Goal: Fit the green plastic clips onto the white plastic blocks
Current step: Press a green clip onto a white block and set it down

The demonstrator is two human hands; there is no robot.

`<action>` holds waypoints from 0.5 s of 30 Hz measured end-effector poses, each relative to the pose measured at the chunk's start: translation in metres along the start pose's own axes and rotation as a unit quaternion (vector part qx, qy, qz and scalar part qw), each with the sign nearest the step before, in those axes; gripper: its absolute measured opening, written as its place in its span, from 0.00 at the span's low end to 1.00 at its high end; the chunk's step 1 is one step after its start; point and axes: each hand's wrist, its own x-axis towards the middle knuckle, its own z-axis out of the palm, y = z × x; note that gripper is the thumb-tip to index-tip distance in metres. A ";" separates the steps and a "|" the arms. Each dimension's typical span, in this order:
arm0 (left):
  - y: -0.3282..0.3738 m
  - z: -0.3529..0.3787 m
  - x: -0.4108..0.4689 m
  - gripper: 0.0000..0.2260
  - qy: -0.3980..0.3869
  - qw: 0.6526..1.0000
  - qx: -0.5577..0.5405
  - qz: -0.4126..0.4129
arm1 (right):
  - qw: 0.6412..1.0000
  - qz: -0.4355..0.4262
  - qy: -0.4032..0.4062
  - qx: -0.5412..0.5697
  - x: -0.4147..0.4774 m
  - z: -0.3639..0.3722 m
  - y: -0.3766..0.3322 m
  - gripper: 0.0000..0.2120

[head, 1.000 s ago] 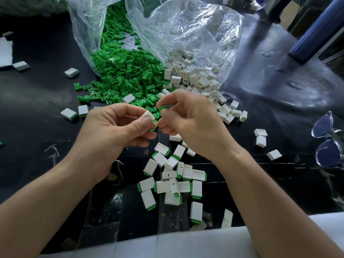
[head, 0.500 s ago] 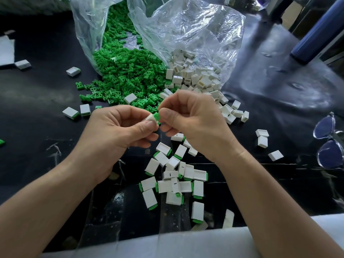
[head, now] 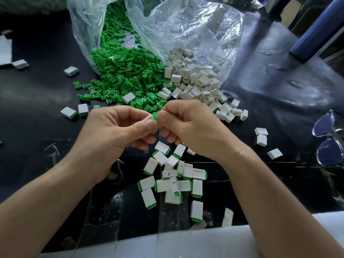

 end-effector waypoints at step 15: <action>-0.001 -0.003 -0.006 0.10 -0.045 0.986 0.152 0.049 | 0.957 -0.074 -0.061 -0.275 -0.005 -0.001 -0.011 0.10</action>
